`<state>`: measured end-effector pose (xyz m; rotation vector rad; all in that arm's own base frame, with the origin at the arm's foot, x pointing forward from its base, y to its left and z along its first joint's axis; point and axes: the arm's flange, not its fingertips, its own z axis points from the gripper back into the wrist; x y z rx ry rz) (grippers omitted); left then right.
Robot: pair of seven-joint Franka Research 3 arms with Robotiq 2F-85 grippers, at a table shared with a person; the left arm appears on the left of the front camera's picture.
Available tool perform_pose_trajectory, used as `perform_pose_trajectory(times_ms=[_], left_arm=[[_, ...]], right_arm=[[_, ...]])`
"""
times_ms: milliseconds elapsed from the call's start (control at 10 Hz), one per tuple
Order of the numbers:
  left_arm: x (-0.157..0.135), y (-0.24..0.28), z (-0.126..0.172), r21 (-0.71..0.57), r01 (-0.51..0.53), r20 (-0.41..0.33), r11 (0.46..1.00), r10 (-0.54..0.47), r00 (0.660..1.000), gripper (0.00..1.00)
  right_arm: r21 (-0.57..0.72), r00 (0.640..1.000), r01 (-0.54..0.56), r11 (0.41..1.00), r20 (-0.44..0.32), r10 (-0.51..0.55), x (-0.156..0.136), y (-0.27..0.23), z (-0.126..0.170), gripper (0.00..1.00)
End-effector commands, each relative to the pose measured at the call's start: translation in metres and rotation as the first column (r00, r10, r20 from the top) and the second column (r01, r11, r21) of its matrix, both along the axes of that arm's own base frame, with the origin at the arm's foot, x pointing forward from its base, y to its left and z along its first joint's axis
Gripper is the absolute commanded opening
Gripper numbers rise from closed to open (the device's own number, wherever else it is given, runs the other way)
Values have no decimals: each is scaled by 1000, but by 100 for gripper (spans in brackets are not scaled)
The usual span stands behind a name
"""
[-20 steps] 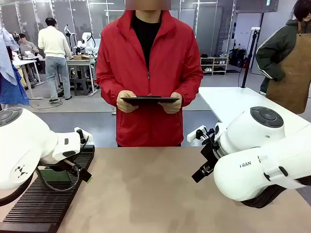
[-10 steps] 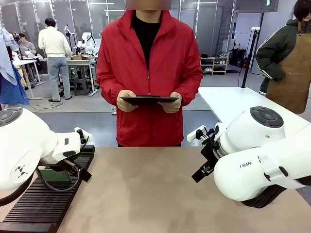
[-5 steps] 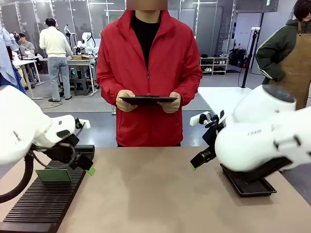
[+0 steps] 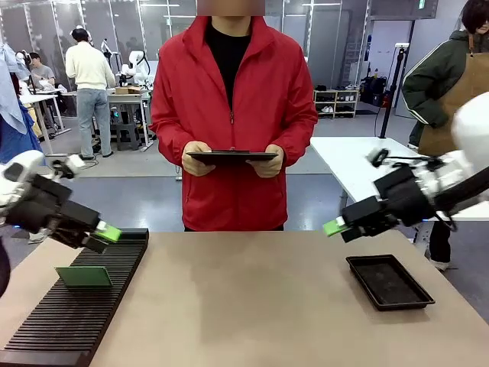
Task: Inspect the PCB.
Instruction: Pick up the Blank PCB and present it to the human.
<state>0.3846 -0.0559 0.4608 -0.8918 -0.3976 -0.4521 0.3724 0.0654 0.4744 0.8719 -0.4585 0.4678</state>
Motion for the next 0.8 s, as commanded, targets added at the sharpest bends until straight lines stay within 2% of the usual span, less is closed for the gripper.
perform_pose_trajectory(times_ms=[0, 200, 300, 400, 500, 700], left_arm=[[-8, 46, -11, -193, 1, -38, 981, -9, 999, 100], [-28, 101, -24, -312, -18, -52, 950, 2, 999, 100], [-39, 129, -31, -341, 6, -30, 940, -18, 999, 100], [-48, 156, -37, -333, -39, -74, 942, 15, 997, 100], [-59, 186, -41, -345, -53, -54, 937, 36, 998, 100], [-76, 239, -49, -350, -132, -95, 927, 105, 990, 100]], right_arm=[[92, 986, 72, 993, -154, -57, 5, -40, -15, 100], [197, 951, 169, 966, -292, -106, -13, -99, -20, 100], [242, 933, 204, 948, -341, -114, -23, -132, -24, 100], [305, 907, 255, 917, -405, -118, -32, -166, -34, 100], [377, 900, 258, 890, -428, -79, -43, -195, -45, 100], [461, 883, 357, 812, -451, -131, -67, -240, -64, 100]])
